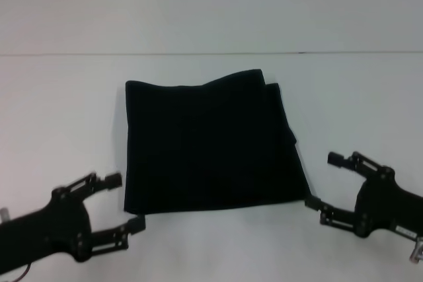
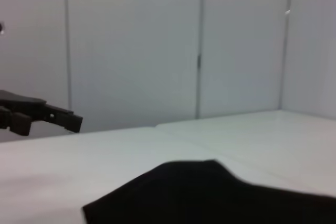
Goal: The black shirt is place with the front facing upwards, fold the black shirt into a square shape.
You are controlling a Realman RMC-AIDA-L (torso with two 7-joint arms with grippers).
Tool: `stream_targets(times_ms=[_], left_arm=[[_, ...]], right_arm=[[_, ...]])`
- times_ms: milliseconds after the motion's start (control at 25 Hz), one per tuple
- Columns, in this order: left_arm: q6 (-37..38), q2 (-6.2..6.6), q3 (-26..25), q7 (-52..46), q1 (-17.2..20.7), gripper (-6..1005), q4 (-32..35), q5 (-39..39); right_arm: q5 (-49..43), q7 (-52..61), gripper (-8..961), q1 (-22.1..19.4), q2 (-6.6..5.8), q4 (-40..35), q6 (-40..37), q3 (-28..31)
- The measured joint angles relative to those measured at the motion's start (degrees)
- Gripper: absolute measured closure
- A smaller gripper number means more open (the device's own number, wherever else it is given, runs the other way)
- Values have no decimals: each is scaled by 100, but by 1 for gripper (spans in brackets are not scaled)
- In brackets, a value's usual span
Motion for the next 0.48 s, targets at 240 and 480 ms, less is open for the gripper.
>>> stream_targets(times_ms=[240,480], left_arm=[[-321,62,-124,44,109,78,-227,204],[-651,177,-155,23,-144,78,-496,443]], right_arm=[[-10,-12,38,-87,-2,112,353,-44],[-16,-14,38,-94,-12,124,448,-58]])
